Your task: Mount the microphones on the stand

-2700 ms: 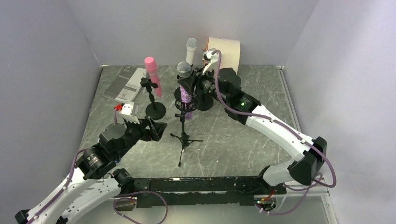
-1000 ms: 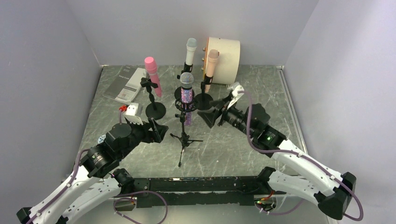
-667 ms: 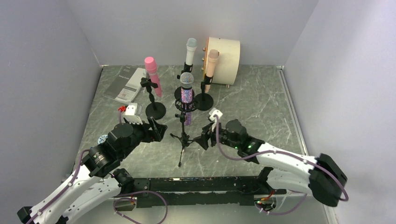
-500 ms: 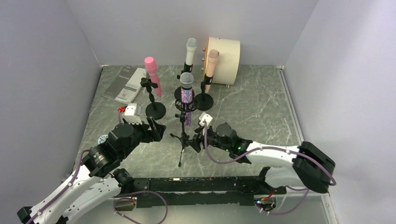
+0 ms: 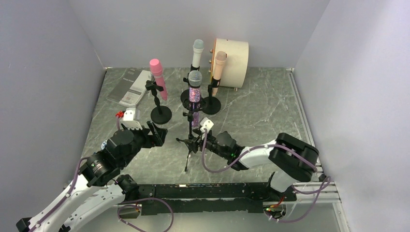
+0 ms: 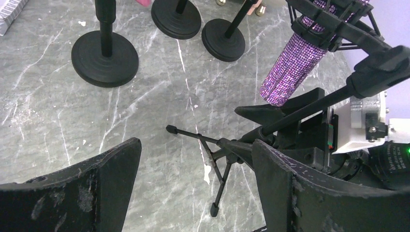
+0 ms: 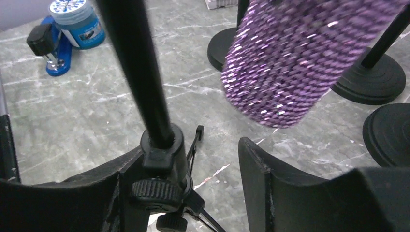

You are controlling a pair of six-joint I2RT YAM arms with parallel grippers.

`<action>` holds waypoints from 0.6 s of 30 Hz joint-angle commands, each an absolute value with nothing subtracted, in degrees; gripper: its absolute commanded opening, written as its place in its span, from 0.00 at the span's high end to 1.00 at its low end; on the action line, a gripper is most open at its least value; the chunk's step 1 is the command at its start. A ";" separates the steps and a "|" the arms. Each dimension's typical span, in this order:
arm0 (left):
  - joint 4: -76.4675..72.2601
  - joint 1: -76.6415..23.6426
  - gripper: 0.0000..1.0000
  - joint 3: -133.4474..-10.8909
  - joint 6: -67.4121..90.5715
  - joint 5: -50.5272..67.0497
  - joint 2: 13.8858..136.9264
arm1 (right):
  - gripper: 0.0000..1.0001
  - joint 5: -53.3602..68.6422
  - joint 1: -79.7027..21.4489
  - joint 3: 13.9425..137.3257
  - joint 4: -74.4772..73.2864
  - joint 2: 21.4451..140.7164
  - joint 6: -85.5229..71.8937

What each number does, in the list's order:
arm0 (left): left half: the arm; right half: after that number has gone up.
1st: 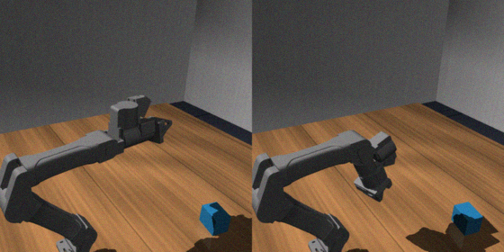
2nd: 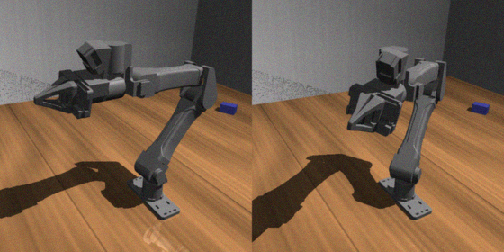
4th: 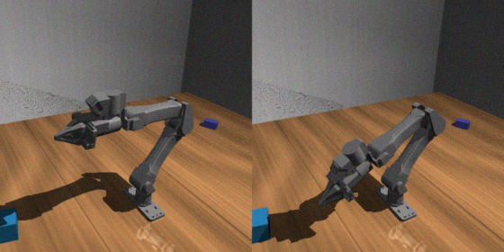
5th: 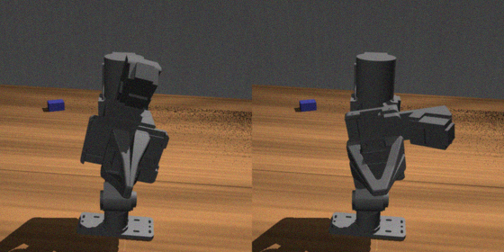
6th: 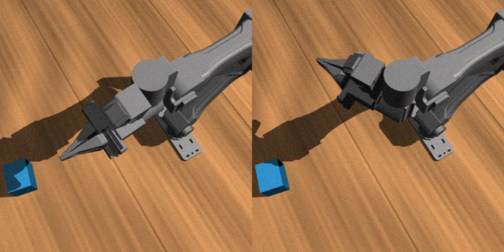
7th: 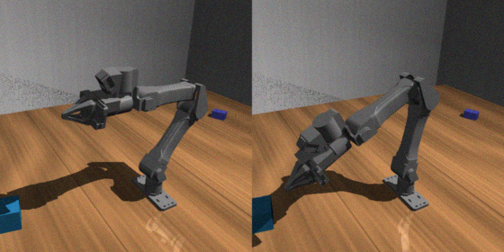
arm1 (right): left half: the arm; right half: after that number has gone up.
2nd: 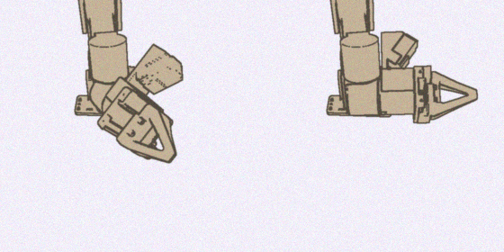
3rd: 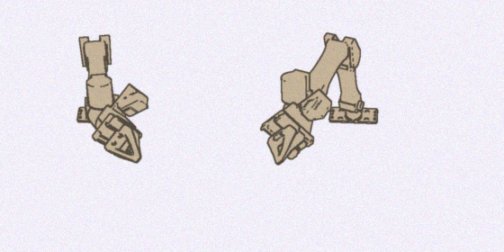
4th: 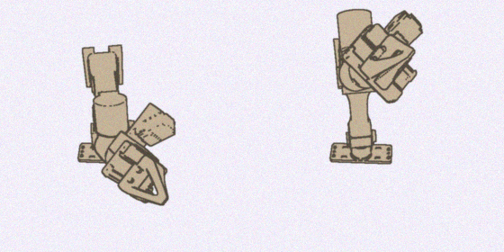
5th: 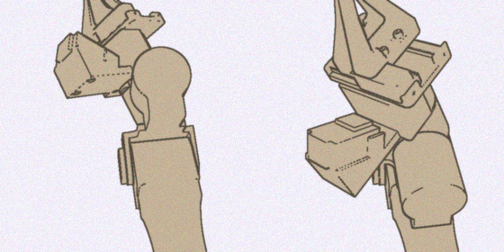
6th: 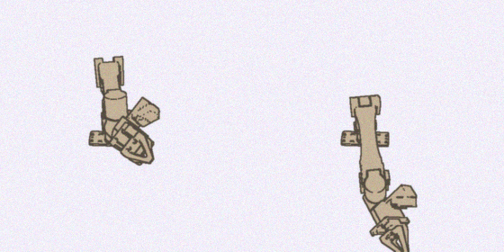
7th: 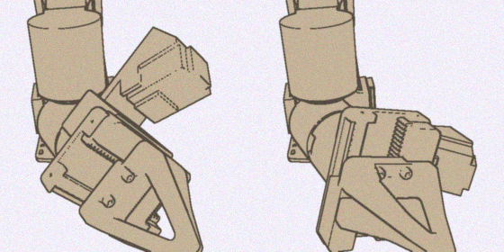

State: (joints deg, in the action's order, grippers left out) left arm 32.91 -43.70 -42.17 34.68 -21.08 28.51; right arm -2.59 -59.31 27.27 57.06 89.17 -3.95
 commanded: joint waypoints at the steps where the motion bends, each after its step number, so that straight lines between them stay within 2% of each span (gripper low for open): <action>1: 33.87 -43.79 0.12 -44.72 34.06 -23.00 28.51 | 0.42 -6.12 -60.89 28.07 68.79 92.78 -1.53; 8: 33.99 -43.77 0.11 -44.33 33.93 -23.57 28.03 | 0.70 -10.58 -63.28 27.75 68.97 95.47 4.89; 12: 33.69 -43.76 0.11 -44.12 33.88 -23.42 28.32 | 0.84 -17.18 -65.44 27.24 70.08 96.72 9.68; 18: 33.52 -43.75 0.11 -44.37 33.64 -23.13 29.30 | 0.94 -31.08 -67.59 25.53 80.32 100.96 17.00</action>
State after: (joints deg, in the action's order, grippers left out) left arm 34.81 -43.70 -42.44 34.50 -22.37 28.56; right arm -18.92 -67.09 27.24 69.84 98.32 8.16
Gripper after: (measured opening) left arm 0.887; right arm 0.263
